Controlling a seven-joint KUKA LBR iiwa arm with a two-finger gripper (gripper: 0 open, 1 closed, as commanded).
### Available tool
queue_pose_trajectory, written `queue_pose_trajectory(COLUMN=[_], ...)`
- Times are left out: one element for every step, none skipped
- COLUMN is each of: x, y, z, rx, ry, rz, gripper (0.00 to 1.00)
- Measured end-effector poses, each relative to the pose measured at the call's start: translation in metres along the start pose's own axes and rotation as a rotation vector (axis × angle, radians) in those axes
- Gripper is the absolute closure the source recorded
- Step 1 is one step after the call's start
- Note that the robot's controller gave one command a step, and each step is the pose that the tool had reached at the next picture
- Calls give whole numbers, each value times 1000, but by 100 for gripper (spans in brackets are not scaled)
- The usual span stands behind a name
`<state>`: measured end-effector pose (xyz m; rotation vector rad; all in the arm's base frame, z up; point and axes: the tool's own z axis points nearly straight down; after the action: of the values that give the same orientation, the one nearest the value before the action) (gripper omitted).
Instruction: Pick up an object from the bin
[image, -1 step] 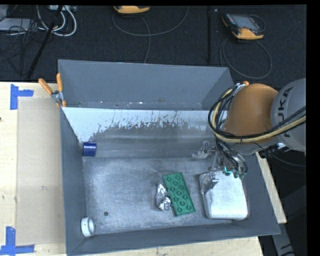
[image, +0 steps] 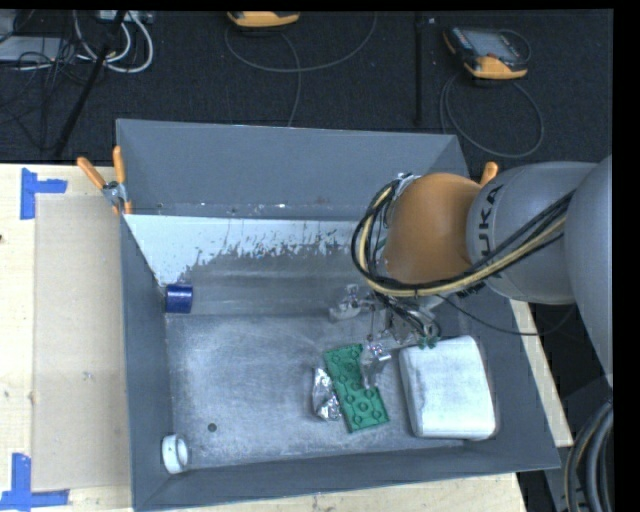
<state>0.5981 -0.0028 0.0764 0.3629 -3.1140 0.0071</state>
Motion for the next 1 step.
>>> queue_pose_trajectory(x=[-2], y=[1], z=[-3], rx=[-1], ry=[-8], rz=[0], gripper=[100])
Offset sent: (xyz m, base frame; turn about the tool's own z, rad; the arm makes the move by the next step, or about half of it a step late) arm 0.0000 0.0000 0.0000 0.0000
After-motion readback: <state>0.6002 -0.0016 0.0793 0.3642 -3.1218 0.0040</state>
